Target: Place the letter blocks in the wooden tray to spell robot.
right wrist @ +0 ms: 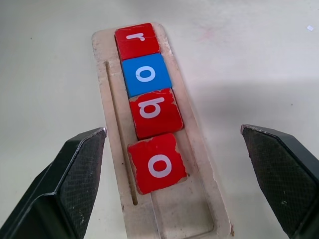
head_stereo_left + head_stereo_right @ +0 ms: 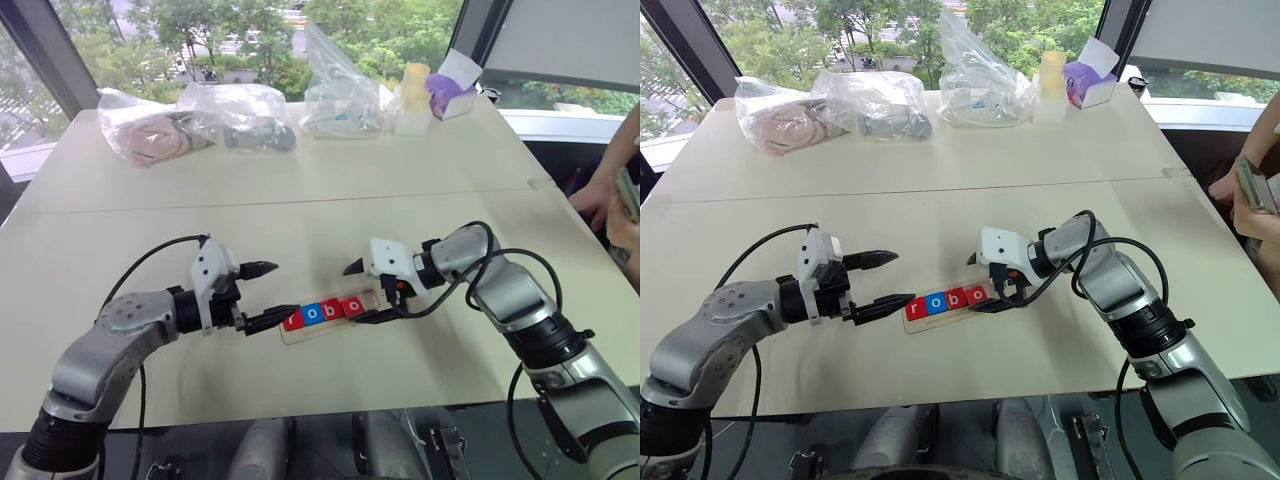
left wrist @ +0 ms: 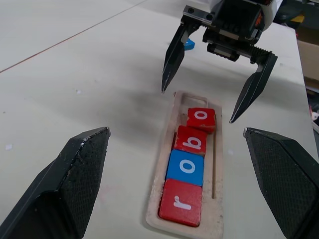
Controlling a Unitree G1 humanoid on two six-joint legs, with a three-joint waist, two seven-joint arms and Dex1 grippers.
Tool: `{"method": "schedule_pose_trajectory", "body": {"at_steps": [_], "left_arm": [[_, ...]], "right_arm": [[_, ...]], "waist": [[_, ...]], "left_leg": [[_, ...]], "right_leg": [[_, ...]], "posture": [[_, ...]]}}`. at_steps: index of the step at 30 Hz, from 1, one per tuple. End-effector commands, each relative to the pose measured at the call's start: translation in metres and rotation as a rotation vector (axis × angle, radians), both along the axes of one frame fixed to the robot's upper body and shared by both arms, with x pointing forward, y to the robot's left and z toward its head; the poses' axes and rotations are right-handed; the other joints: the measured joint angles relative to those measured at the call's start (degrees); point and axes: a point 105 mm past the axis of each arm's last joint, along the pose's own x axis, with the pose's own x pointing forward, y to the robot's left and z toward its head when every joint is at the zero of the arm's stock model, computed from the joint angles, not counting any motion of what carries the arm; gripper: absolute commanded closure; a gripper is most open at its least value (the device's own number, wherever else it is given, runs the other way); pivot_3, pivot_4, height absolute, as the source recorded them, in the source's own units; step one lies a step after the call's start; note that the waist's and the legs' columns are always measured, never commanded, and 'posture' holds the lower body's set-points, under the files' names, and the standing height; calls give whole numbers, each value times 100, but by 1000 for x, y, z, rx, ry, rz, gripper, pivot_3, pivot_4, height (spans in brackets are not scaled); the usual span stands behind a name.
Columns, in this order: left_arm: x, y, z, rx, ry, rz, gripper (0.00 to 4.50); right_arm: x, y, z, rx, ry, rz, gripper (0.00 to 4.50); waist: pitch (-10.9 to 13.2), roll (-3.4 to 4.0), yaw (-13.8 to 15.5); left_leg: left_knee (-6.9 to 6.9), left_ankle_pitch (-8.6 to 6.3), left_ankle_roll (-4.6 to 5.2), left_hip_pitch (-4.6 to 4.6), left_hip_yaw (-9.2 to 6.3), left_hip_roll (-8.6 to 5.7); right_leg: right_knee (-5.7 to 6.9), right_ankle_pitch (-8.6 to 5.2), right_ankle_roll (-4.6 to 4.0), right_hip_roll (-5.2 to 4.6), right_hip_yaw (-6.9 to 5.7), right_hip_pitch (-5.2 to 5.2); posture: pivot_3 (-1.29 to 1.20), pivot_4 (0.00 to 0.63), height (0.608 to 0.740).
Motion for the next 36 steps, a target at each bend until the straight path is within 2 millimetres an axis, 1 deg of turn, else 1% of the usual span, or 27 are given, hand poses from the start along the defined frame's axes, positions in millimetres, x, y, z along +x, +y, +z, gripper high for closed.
{"method": "schedule_pose_trajectory", "body": {"at_steps": [1, 3, 7, 10, 14, 19, 36], "left_arm": [[-1, -3, 7, -6, -31, -17, 0], [-1, -3, 7, -6, -33, -16, 0], [-2, -1, 8, -4, -34, -9, 0], [-3, -1, 8, -3, -35, -7, 0], [-3, -1, 8, -3, -36, -4, 0], [-3, -1, 8, -5, -36, -3, 0], [-2, -4, 8, -14, -35, -8, 0]], "right_arm": [[2, -2, 3, 0, -22, 1, 31], [3, -2, -1, -3, -17, -1, 31], [13, -5, -11, -27, -24, -24, 31], [19, -5, -13, -29, -37, -28, 31], [23, -1, -11, -11, -40, -25, 31], [18, 3, -5, 5, -27, -5, 31], [26, -2, -4, -13, -54, -20, 31]], "waist": [[0, 0, -3], [0, 0, -4], [0, 0, -4], [0, 0, -7], [0, 0, -13], [0, 0, -10], [0, 0, -10]], "left_leg": [[0, 0, 0, 0, 0, 0], [0, 0, 0, 0, 0, 0], [1, 0, 0, 0, 1, 0], [0, 0, 0, 0, 1, 0], [0, 0, 0, 0, 0, 1], [0, 1, 0, 0, 0, 1], [0, 1, -1, 0, 1, 0]], "right_leg": [[0, 1, 1, 0, 0, 0], [0, 1, 1, 0, 0, 0], [0, 1, 1, 0, 0, 0], [0, 0, 1, 0, 0, 0], [1, 1, 2, 2, 0, -1], [2, 2, 2, 2, 0, -1], [1, 2, 2, 2, 0, -1]], "posture": [[0, 150, 740], [0, 150, 740], [0, 150, 740], [0, 150, 740], [0, 150, 740], [0, 150, 740], [0, 150, 740]]}}
